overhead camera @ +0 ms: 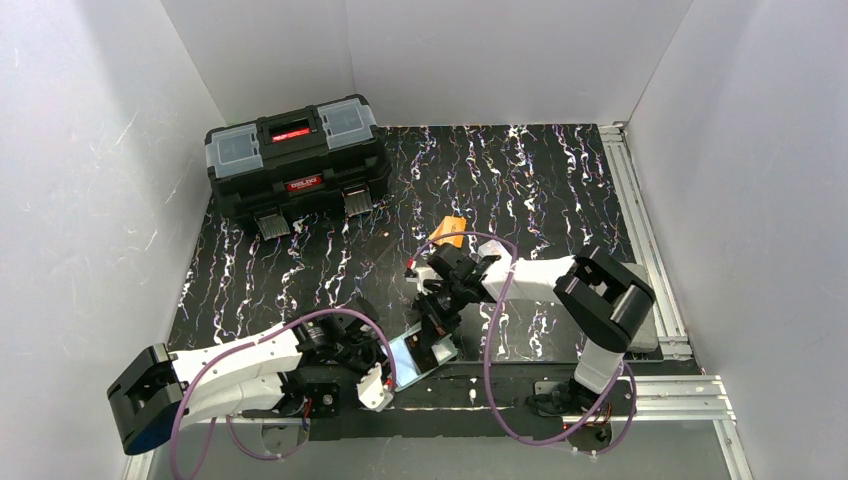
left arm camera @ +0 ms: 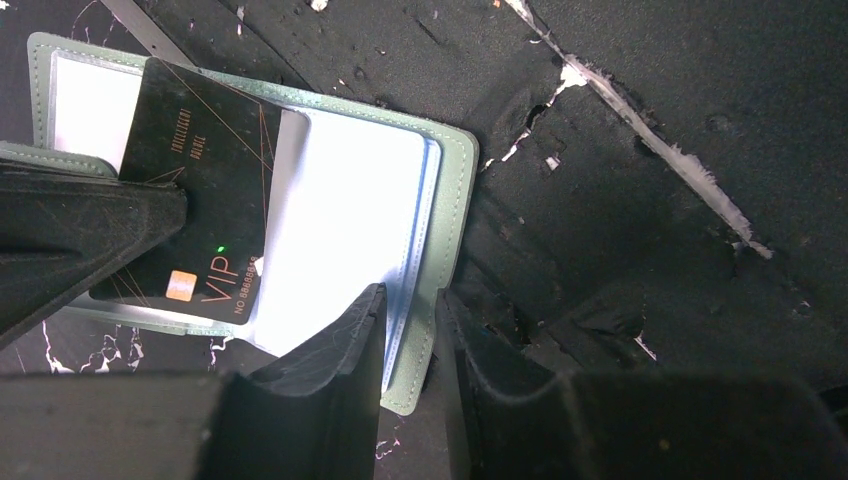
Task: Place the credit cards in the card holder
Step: Insert the credit card into the card holder.
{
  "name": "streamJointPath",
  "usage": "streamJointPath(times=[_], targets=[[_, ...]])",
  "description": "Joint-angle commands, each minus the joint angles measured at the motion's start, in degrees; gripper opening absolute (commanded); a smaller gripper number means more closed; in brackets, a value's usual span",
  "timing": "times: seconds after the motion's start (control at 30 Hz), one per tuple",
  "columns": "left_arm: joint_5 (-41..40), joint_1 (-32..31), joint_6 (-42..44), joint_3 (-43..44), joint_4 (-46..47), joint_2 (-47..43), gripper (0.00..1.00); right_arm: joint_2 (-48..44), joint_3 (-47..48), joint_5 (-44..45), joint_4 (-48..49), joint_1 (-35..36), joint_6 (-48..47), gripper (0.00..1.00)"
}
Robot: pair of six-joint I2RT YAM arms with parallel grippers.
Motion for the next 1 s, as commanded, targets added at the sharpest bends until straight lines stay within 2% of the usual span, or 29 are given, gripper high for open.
streamJointPath(times=[0.0,0.23,0.3,0.37,0.5,0.67,0.97], targets=[[-1.8,-0.2,0.0,-0.2,1.4,0.9,0.23,3.0,3.0,3.6,-6.1,1.3,-3.6,0.01],[-2.1,-0.2,0.0,-0.6,2.0,0.3,0.22,4.7,5.5,5.6,-8.5,2.2,-3.9,0.03],[-2.3,-0.2,-0.2,-0.7,2.7,0.3,0.22,4.8,6.0,6.7,-9.0,2.5,-3.8,0.12],[-2.4,-0.2,-0.5,-0.8,3.4,0.2,0.22,4.7,6.8,7.9,-9.5,3.0,-3.8,0.26],[-3.0,-0.2,-0.6,-1.7,5.4,-0.6,0.21,4.9,8.7,11.3,-11.2,4.7,-3.9,0.37],[-3.3,-0.3,-0.6,-2.2,6.2,-1.1,0.21,4.8,11.5,15.3,-13.3,6.3,-4.0,0.46],[-3.5,-0.2,-0.9,-2.7,6.6,-2.1,0.21,4.9,14.0,17.8,-16.0,8.0,-4.4,0.56]])
